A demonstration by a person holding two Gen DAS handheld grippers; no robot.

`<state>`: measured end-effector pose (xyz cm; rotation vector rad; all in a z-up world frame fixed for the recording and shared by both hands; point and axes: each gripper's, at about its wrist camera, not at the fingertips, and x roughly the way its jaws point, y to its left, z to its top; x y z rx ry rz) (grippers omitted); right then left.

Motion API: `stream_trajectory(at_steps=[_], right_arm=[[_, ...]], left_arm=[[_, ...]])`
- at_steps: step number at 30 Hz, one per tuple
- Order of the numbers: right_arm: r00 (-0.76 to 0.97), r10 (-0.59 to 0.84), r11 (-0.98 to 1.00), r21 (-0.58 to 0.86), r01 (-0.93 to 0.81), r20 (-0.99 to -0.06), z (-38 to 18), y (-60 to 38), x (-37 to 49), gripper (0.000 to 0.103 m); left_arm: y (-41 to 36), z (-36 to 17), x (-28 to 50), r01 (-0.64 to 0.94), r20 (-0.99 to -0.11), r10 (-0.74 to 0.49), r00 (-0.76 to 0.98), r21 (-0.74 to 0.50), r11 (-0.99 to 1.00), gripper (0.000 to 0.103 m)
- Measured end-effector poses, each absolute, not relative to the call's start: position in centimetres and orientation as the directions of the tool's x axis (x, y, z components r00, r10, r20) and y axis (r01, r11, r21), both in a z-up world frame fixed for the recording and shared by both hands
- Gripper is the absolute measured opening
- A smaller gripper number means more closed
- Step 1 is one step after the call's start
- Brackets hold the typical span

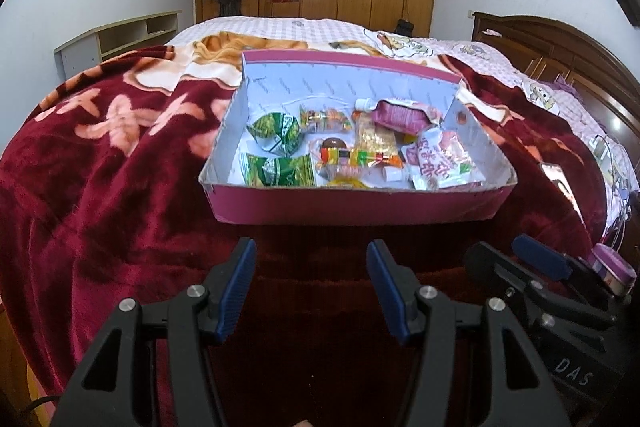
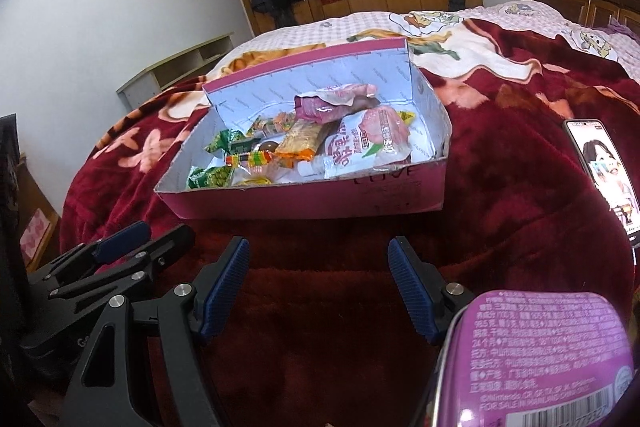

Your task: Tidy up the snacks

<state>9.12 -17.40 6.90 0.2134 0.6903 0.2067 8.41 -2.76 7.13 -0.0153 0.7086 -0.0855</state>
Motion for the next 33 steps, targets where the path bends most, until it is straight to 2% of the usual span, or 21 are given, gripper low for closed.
stream_trajectory(at_steps=[14,33], right_arm=[[0.736,0.254,0.960,0.259,-0.110,-0.628,5.8,-17.2,9.5,0.073],[0.731,0.259,0.957,0.267,-0.109,-0.632,5.6,-17.1,9.5,0.073]], left_arm=[[-3.1,5.7,8.9,0.068,-0.674,-0.071,0.735,-0.031,0.997,0.061],[-3.0,5.9,8.9,0.061,-0.663,-0.065,0.746,-0.029,0.998,0.061]])
